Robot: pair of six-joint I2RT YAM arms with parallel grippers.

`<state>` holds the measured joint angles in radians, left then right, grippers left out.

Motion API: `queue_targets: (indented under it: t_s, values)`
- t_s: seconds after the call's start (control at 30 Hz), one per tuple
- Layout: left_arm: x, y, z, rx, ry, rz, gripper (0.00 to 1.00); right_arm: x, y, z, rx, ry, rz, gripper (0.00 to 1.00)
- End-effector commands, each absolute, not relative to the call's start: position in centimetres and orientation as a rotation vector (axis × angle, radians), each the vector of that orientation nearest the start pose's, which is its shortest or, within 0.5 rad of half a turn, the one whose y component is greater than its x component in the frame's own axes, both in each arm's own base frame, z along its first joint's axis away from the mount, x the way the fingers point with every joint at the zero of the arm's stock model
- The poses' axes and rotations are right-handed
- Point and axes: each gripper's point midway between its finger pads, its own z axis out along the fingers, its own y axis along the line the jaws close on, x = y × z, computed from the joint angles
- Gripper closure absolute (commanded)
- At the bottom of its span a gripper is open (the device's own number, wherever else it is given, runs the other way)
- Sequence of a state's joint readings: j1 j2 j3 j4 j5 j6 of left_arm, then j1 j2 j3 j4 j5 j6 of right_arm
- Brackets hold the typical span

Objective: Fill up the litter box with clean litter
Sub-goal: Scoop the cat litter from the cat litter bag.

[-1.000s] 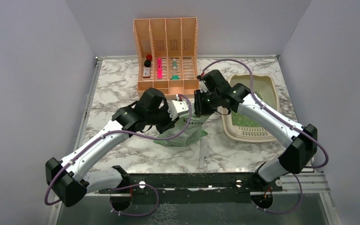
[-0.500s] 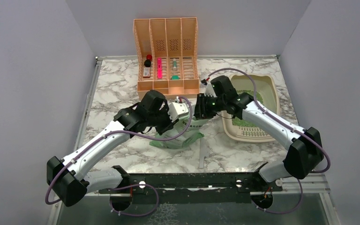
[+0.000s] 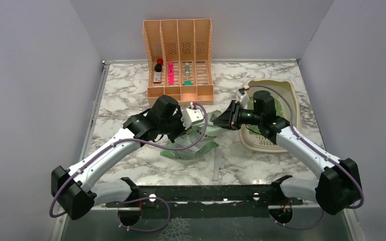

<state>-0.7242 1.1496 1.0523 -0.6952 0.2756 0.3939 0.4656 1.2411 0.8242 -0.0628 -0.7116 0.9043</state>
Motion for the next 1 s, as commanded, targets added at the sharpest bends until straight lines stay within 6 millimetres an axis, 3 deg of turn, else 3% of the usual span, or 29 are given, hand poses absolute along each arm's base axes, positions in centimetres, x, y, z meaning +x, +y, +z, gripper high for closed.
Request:
queue_targets:
  t_s: [0.0,0.3,0.63,0.97]
  values:
    - [23.1,-23.8,20.8,1.353,1.863,-0.430,1.00,22.9,26.9,26.5,-0.016,2.112,1.724,0.99]
    - [23.3,-24.2,22.5,1.340,1.800,-0.440,1.00,23.2,23.4,26.3,0.116,2.106,1.758,0.99]
    - [19.9,-24.2,25.0,1.333,1.686,-0.589,1.00,23.9,20.1,25.3,0.231,2.121,1.756,0.99]
    - [18.2,-24.2,24.8,1.350,1.658,-0.661,1.00,24.4,18.6,25.4,0.302,2.133,1.739,0.99]
